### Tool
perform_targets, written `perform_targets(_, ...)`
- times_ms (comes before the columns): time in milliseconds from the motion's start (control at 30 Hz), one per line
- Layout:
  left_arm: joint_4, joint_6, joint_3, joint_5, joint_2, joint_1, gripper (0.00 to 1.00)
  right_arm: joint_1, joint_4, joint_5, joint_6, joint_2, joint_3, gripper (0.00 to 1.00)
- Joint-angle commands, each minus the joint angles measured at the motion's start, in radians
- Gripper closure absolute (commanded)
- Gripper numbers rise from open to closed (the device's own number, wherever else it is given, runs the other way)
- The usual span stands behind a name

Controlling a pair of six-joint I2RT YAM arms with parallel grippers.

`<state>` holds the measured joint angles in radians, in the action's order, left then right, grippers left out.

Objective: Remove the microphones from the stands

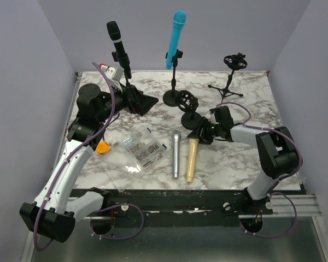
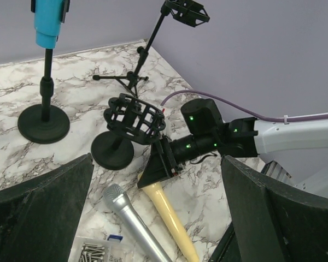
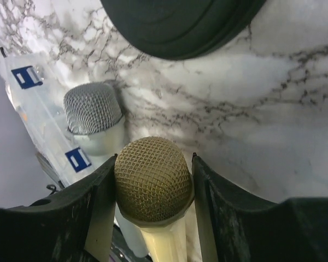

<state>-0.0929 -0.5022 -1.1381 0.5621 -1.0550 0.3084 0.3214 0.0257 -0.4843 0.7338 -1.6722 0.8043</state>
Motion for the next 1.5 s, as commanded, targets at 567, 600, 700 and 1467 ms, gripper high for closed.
perform_targets(567,0.005,0.002,-0.006,0.024,0.004,-0.008,0.02,0.034,-0.133,0.007,0.042,-0.085,0.046,0.40)
perform_targets(600,0.007,0.002,-0.006,0.024,0.004,-0.008,0.02,0.034,-0.127,0.012,0.039,-0.078,0.046,0.39)
perform_targets(700,0.007,0.001,-0.006,0.024,0.006,-0.008,0.02,0.034,-0.111,0.026,0.029,-0.066,0.044,0.36)
perform_targets(1467,0.017,-0.009,-0.003,0.033,0.012,-0.008,0.02,-0.296,0.102,0.281,-0.065,0.423,-0.165,0.27)
